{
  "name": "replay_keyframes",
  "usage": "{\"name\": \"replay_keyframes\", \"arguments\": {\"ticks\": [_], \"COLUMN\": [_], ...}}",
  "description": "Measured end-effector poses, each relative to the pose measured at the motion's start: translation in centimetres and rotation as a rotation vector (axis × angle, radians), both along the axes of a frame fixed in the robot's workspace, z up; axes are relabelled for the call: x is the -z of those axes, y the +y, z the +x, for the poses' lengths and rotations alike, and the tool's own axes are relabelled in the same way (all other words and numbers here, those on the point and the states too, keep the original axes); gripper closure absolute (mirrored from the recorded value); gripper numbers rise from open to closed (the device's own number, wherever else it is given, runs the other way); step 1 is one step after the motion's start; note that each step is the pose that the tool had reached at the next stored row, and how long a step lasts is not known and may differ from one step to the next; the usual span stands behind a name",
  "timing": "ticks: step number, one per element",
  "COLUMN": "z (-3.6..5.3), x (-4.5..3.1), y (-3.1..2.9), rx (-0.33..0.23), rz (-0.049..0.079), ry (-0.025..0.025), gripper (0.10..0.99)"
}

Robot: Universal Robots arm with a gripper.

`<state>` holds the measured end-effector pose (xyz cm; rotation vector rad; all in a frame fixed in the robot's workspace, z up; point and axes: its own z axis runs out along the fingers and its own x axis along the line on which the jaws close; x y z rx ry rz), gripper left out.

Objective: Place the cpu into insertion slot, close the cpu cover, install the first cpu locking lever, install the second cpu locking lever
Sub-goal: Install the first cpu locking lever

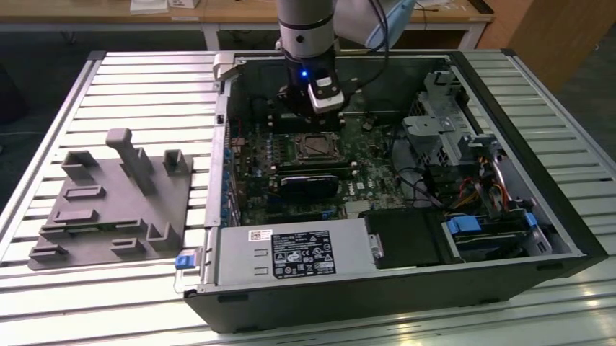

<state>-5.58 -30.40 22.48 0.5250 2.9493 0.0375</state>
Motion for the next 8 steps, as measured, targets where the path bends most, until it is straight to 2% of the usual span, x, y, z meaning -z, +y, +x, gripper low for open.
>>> {"name": "replay_keyframes", "arguments": {"ticks": [2,8], "z": [0.01,0.08], "x": [0.00,0.00], "y": [-0.01,-0.59], "rx": [0.000,0.000], "rz": [-0.019,-0.030], "ry": [-0.0002,0.0002], "gripper": [0.980,0.980]}}
